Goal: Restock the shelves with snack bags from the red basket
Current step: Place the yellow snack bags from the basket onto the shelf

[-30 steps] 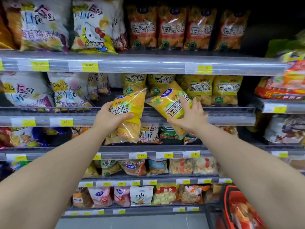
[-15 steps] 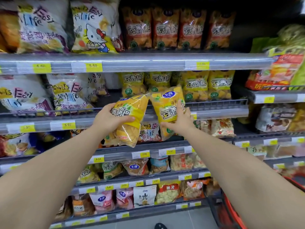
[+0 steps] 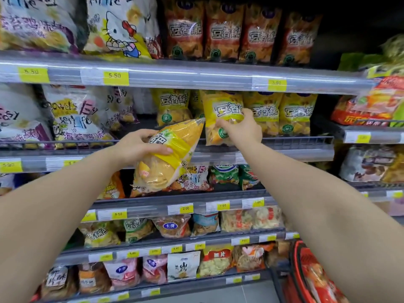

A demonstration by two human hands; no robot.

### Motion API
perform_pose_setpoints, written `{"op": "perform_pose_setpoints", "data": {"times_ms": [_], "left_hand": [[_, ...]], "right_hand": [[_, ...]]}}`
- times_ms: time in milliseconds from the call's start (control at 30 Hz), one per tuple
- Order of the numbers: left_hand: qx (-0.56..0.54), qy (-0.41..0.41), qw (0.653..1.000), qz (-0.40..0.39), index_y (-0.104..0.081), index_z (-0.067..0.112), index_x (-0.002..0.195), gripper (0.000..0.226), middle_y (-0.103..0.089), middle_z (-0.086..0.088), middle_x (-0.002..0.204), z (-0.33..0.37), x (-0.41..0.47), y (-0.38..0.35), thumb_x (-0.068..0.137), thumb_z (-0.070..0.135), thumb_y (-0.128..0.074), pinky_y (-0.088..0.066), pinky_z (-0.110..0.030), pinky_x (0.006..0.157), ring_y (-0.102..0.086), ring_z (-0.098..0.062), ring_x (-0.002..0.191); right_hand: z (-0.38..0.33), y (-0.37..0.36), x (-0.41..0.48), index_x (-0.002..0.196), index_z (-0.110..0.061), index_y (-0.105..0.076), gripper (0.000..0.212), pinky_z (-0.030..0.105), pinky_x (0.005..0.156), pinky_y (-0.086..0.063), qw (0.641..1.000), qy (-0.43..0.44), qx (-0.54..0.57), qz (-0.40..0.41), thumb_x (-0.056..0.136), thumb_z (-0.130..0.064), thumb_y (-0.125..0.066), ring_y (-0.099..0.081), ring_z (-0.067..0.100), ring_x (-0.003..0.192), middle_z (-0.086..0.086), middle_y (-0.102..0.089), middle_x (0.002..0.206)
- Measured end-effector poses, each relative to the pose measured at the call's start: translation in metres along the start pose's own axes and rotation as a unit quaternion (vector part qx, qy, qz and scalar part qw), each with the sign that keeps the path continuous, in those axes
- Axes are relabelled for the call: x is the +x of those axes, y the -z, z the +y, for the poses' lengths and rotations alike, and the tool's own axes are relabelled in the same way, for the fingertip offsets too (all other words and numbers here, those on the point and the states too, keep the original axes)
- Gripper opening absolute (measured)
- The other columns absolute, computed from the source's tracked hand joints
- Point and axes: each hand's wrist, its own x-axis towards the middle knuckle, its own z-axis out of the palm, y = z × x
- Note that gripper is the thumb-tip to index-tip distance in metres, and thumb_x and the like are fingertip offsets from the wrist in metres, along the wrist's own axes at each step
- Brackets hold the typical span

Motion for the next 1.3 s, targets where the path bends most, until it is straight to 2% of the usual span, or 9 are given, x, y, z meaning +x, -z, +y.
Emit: {"op": "perform_pose_setpoints", "data": {"times_ms": [167, 300, 433, 667, 867, 967, 1100, 1200, 1300], "left_hand": [[-0.004, -0.027, 1.000, -0.012, -0.063, 0.040, 0.101, 0.063, -0.070, 0.011, 0.102, -0.005, 0.010, -0.002, 0.041, 0.047, -0.085, -0.050, -0.011, 0.057, -0.069, 0.000, 0.080], [-0.007, -0.052, 0.999, -0.012, -0.062, 0.032, 0.118, 0.083, -0.071, 0.007, 0.107, -0.013, 0.019, 0.002, 0.041, 0.045, -0.093, -0.054, -0.020, 0.071, -0.070, -0.008, 0.090], [-0.013, -0.069, 0.998, -0.001, -0.063, 0.033, 0.117, 0.085, -0.071, 0.008, 0.107, -0.018, 0.030, 0.000, 0.038, 0.052, -0.088, -0.052, -0.033, 0.087, -0.069, -0.011, 0.096], [-0.045, -0.051, 0.998, 0.017, -0.056, 0.031, 0.121, 0.095, -0.068, 0.004, 0.111, -0.024, 0.043, -0.003, 0.034, 0.053, -0.089, -0.054, -0.034, 0.085, -0.068, -0.011, 0.096], [-0.058, -0.022, 0.998, 0.029, -0.045, 0.029, 0.134, 0.104, -0.060, 0.006, 0.119, -0.021, 0.040, -0.009, 0.041, 0.048, -0.088, -0.050, -0.017, 0.070, -0.066, -0.005, 0.095], [-0.066, 0.003, 0.997, 0.045, -0.035, 0.033, 0.142, 0.120, -0.055, 0.006, 0.121, -0.015, 0.029, -0.018, 0.038, 0.052, -0.092, -0.050, -0.018, 0.066, -0.063, -0.006, 0.097], [-0.057, 0.034, 0.994, 0.085, -0.023, 0.029, 0.150, 0.133, -0.046, 0.003, 0.130, -0.006, 0.013, -0.036, 0.036, 0.057, -0.087, -0.051, -0.029, 0.081, -0.055, -0.016, 0.112], [-0.066, 0.067, 0.990, 0.110, -0.020, 0.023, 0.151, 0.129, -0.036, -0.001, 0.148, 0.002, 0.003, -0.050, 0.047, 0.057, -0.088, -0.042, -0.044, 0.104, -0.044, -0.024, 0.129], [-0.067, 0.098, 0.984, 0.135, -0.020, 0.016, 0.150, 0.124, -0.034, -0.005, 0.151, 0.013, -0.007, -0.061, 0.054, 0.057, -0.085, -0.039, -0.049, 0.106, -0.039, -0.028, 0.133]], "right_hand": [[-0.021, -0.035, 0.019, 0.138, -0.019, -0.035, 0.084, 0.041, 0.084, -0.043, 0.999, 0.019, 0.019, 0.045, 0.072, -0.061, -0.068, -0.047, 0.030, 0.119, 0.005, -0.054, 0.129], [-0.008, -0.057, 0.035, 0.139, -0.013, -0.029, 0.084, 0.043, 0.088, -0.044, 0.999, 0.008, -0.036, 0.036, 0.077, -0.053, -0.069, -0.046, 0.035, 0.121, 0.012, -0.045, 0.135], [0.007, -0.065, 0.059, 0.140, -0.008, -0.021, 0.089, 0.043, 0.091, -0.042, 0.996, -0.030, -0.078, 0.032, 0.078, -0.051, -0.069, -0.040, 0.036, 0.125, 0.015, -0.035, 0.140], [0.006, -0.079, 0.093, 0.130, -0.007, -0.027, 0.091, 0.038, 0.087, -0.043, 0.992, -0.050, -0.102, 0.047, 0.068, -0.057, -0.074, -0.041, 0.032, 0.119, 0.014, -0.036, 0.132], [0.006, -0.067, 0.084, 0.133, -0.011, -0.026, 0.101, 0.041, 0.096, -0.038, 0.989, -0.082, -0.123, 0.008, 0.063, -0.067, -0.071, -0.035, 0.030, 0.124, 0.012, -0.032, 0.134], [0.015, -0.051, 0.060, 0.129, -0.009, -0.037, 0.076, 0.041, 0.093, -0.040, 0.995, -0.013, -0.086, 0.050, 0.075, -0.052, -0.068, -0.042, 0.034, 0.119, 0.015, -0.039, 0.130], [0.021, -0.026, 0.006, 0.092, -0.022, -0.052, 0.015, 0.022, 0.063, -0.038, 0.996, 0.051, 0.077, -0.009, 0.088, -0.035, -0.058, -0.056, 0.015, 0.086, -0.008, -0.054, 0.090], [0.017, -0.009, -0.046, 0.076, -0.028, -0.053, 0.016, 0.018, 0.059, -0.035, 0.987, 0.072, 0.123, -0.077, 0.091, -0.034, -0.055, -0.049, -0.002, 0.067, -0.014, -0.053, 0.073], [0.017, 0.000, -0.094, 0.089, -0.027, -0.060, 0.008, 0.017, 0.066, -0.041, 0.976, 0.081, 0.155, -0.133, 0.088, -0.035, -0.061, -0.054, -0.005, 0.076, -0.016, -0.059, 0.084]]}}
